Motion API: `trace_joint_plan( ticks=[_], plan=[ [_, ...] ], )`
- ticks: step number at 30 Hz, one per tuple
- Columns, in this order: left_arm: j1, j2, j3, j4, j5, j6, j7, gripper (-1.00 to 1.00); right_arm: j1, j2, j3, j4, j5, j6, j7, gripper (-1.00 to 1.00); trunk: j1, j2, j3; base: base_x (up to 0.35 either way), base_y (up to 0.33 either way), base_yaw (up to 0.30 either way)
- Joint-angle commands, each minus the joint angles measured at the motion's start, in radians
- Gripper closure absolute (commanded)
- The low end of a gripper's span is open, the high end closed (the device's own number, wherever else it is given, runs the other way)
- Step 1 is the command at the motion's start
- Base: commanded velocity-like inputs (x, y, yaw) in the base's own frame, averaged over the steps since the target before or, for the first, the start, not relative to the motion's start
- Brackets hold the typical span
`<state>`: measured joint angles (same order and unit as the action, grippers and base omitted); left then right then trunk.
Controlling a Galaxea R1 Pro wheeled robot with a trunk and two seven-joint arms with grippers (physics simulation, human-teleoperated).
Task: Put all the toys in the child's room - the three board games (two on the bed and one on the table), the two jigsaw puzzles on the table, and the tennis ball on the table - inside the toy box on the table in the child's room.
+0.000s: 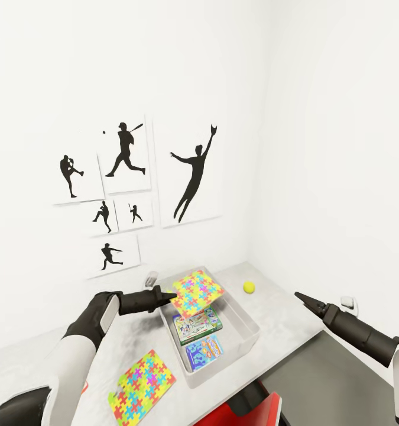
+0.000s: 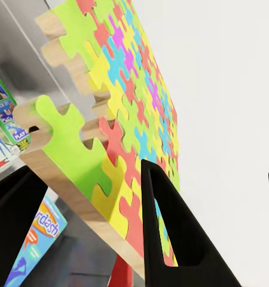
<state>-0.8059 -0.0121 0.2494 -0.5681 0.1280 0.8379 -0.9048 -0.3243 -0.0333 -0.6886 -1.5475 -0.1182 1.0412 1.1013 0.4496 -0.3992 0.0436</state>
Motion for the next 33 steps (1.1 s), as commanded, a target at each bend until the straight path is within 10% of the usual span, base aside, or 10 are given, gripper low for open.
trace_joint_plan(
  ticks=[1, 26, 33],
  plan=[
    [-0.001, -0.001, 0.005, 0.002, -0.003, 0.005, -0.004, 1.00, -0.001, 0.001, 0.000, 0.000, -0.002, 0.006, 0.001, -1.00, 0.000, -0.001, 0.000, 0.000, 0.000, 0.000],
    [-0.001, -0.006, 0.000, 0.004, -0.011, 0.010, 0.000, 1.00, -0.001, -0.014, -0.021, -0.015, -0.007, 0.006, 0.032, -1.00, 0.000, -0.001, -0.016, 0.000, 0.000, 0.000],
    [-0.001, -0.008, -0.057, 0.004, -0.011, 0.011, 0.015, 1.00, -0.001, -0.014, -0.022, -0.014, -0.006, 0.006, 0.034, -1.00, 0.000, -0.001, -0.028, 0.000, 0.000, 0.000]
  ],
)
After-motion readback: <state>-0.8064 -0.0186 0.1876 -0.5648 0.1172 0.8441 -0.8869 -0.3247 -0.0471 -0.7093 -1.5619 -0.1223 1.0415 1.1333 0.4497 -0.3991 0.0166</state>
